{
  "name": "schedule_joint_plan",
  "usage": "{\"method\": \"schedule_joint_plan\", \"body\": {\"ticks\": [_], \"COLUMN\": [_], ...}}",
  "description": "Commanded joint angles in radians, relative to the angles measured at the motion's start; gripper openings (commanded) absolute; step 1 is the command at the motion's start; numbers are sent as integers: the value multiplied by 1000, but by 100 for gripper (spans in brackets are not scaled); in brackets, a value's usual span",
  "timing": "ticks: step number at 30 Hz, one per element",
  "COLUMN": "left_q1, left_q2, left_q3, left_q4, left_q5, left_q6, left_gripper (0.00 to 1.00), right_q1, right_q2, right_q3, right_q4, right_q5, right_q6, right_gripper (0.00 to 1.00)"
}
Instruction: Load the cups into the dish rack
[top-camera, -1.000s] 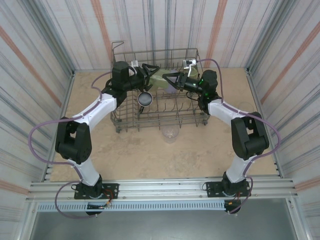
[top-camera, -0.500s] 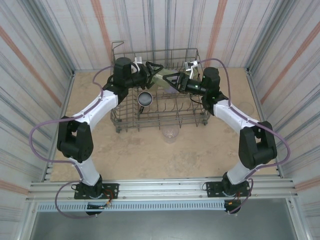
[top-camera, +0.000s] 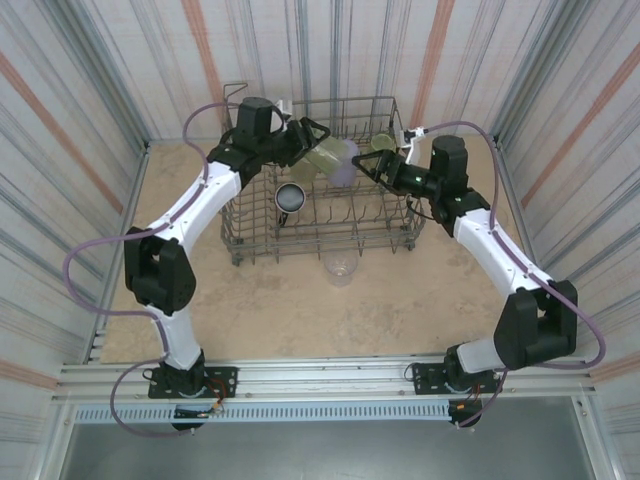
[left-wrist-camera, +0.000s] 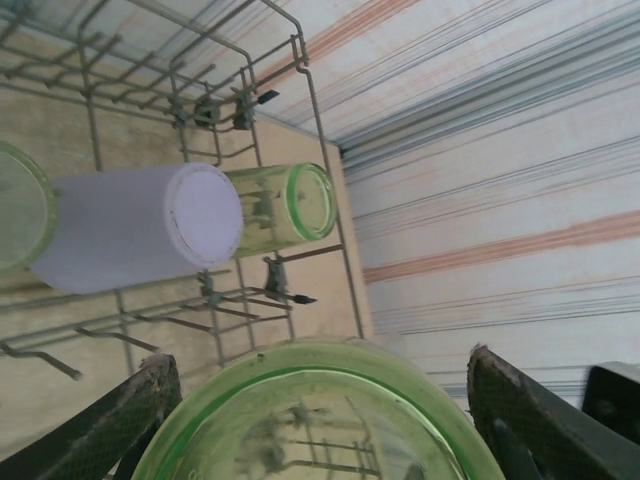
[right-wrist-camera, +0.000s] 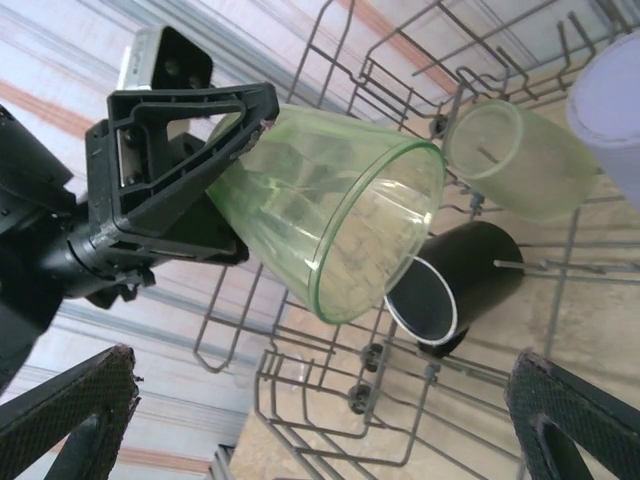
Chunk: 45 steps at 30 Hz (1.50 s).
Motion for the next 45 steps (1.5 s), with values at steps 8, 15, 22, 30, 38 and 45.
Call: {"method": "schedule_joint_plan", "body": {"ticks": [8, 15, 22, 30, 38, 45], "left_q1": [-99, -140, -192, -202, -228, -232], "left_q2": [76, 132, 179, 212, 232, 272], "left_q3": [174, 218, 219, 187, 155, 143], "left_q4": [-201, -217, -167, -74, -10, 7], "left_q5": [-285, -407, -523, -582, -655, -662], "left_q6": [397, 535, 663, 690, 746, 724], "left_gripper": [0, 0, 0, 0, 0, 0], "right_q1": [-43, -56, -60, -65, -67, -70], "right_q2": [-144, -199, -248, -299, -312, -337], "right_q3": [-77, -98, -135, -162, -169, -179], "right_q4": [-148, -172, -203, -229, -238, -257], "right_q5": [68, 95, 120, 155, 155, 167], "right_q6": [-103, -121, -137, -156, -160, -167], "right_gripper": [99, 99, 99, 99, 99, 99]}}
